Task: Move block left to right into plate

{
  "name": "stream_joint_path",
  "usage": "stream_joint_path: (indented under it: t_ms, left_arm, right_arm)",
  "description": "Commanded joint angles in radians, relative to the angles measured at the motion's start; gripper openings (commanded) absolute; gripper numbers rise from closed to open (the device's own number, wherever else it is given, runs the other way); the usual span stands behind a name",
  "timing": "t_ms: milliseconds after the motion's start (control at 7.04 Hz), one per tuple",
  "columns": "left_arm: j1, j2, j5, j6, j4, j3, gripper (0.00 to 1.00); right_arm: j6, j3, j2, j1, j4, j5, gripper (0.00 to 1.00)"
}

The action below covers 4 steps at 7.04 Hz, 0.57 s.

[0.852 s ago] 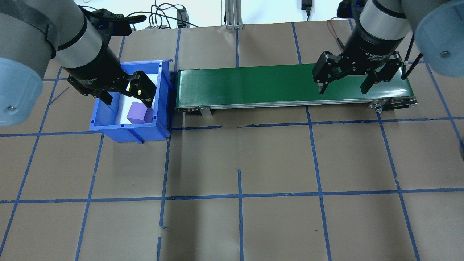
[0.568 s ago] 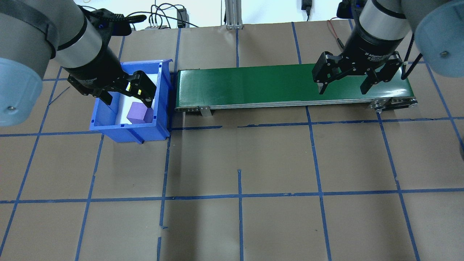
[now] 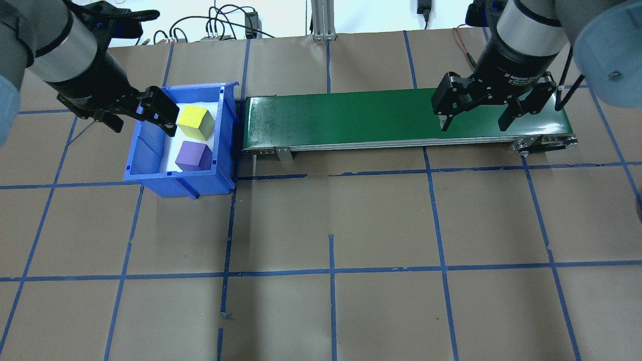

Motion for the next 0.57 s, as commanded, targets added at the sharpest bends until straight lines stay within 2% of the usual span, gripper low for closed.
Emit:
stream_joint_path:
  t_ms: [0, 142, 426]
  left_arm:
    - [0.066, -0.122, 0.002, 0.053, 0.112, -0.004, 1.00]
    - [0.065, -0.185, -0.006, 0.004, 0.175, -0.002, 1.00]
    - [0.058, -0.258, -0.012, -0.047, 0.208, -0.008, 1.00]
  right_arm:
    - [0.000, 0.002, 0.000, 0.000, 0.000, 0.000, 1.00]
    - [0.000, 0.000, 0.002, 0.000, 0.000, 0.002, 1.00]
    - [0.000, 0.002, 0.002, 0.000, 0.000, 0.002, 1.00]
